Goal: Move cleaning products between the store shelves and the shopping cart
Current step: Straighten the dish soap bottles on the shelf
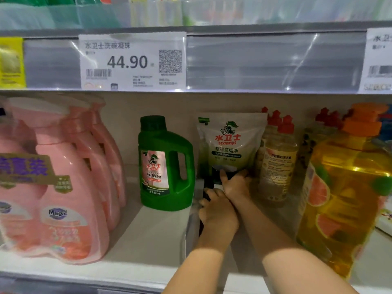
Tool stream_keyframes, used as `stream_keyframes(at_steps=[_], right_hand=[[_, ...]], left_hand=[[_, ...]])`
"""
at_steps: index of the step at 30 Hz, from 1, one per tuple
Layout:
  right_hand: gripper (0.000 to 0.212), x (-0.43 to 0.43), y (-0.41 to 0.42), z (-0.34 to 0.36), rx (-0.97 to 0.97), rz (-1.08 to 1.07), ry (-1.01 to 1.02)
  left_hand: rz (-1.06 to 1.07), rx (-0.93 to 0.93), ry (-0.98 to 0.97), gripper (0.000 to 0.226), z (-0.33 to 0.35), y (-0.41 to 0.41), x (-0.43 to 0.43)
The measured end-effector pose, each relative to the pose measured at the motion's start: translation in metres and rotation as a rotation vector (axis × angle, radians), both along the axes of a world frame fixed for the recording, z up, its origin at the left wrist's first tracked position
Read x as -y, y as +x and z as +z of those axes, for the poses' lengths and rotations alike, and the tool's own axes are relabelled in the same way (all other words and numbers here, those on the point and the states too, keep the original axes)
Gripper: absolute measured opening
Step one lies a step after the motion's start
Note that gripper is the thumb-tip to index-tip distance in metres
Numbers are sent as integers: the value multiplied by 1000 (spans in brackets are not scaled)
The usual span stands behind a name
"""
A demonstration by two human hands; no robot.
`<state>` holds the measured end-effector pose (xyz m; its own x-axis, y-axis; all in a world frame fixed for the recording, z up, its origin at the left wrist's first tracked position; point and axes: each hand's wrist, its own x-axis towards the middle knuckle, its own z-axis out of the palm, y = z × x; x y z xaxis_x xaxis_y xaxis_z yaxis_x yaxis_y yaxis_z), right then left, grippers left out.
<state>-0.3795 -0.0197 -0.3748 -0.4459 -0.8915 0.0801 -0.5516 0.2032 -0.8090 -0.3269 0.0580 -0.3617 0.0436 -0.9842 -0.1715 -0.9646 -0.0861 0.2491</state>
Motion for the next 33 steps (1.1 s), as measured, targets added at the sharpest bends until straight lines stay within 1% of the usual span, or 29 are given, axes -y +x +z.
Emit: stream_keyframes(at_steps=[5, 11, 14, 18, 21, 25, 27, 31, 33], right_hand=[[95, 13, 4, -6, -23, 4, -27], [104, 24, 9, -11, -89, -44, -25], [103, 26, 11, -10, -142, -104, -31], [101, 31, 16, -12, -177, -168, -53], [99, 37, 18, -13, -180, -162, -73], [101, 39, 15, -12, -105, -144, -71], [98, 38, 14, -12, -59, -106, -64], [78, 33, 10, -7, 104, -78, -111], [69, 26, 10, 1, 207, -52, -117]], left_hand=[[-51, 94, 38, 62, -2, 1, 4], [-85, 182, 42, 65, -4, 2, 4], [-78, 177, 46, 69, -6, 2, 5], [-64, 161, 29, 65, -6, 4, 7], [-64, 162, 21, 61, -6, 4, 7], [-58, 151, 2, 56, -5, 4, 6], [-55, 148, -7, 54, -5, 6, 6], [-50, 152, -27, 49, -5, 8, 6], [-58, 150, -33, 51, -5, 11, 3]])
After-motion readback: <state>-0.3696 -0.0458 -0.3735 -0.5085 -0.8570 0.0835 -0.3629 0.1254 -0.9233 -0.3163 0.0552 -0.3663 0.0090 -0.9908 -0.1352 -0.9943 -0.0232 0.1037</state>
